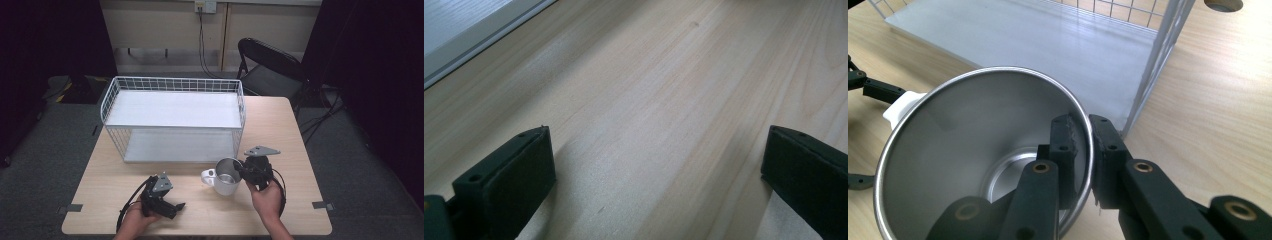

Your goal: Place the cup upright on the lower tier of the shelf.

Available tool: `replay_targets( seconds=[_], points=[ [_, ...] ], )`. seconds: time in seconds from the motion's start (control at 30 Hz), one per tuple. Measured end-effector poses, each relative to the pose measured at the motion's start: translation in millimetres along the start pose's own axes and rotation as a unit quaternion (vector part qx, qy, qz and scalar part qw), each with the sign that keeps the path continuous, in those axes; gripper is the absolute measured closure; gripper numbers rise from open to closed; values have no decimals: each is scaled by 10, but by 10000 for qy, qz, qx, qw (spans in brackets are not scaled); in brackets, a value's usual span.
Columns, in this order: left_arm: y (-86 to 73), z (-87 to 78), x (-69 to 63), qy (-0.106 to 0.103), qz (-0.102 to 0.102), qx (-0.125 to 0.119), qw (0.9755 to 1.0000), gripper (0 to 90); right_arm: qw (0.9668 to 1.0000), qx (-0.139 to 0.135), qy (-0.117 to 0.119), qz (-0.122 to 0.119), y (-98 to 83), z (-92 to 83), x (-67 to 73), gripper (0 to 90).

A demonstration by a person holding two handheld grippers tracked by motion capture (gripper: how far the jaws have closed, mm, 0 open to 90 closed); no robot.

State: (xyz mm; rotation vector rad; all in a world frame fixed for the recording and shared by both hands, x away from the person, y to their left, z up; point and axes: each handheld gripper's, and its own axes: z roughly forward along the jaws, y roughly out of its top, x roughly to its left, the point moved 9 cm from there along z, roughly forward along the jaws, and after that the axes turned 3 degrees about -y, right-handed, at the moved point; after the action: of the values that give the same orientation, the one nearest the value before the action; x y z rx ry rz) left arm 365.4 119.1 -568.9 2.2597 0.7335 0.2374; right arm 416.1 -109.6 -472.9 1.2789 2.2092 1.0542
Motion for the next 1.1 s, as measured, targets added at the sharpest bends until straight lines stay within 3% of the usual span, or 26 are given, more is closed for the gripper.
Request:
replay_targets(
  seconds=[0.3,1.1],
  points=[
    [0,0,0,0,-1,-2,10000,1,9999,-28,-14,-143,145,84,110,818],
    [0,0,0,0,-1,-1,10000,1,9997,-209,-46,-96,381,238,187,818]
  ],
)
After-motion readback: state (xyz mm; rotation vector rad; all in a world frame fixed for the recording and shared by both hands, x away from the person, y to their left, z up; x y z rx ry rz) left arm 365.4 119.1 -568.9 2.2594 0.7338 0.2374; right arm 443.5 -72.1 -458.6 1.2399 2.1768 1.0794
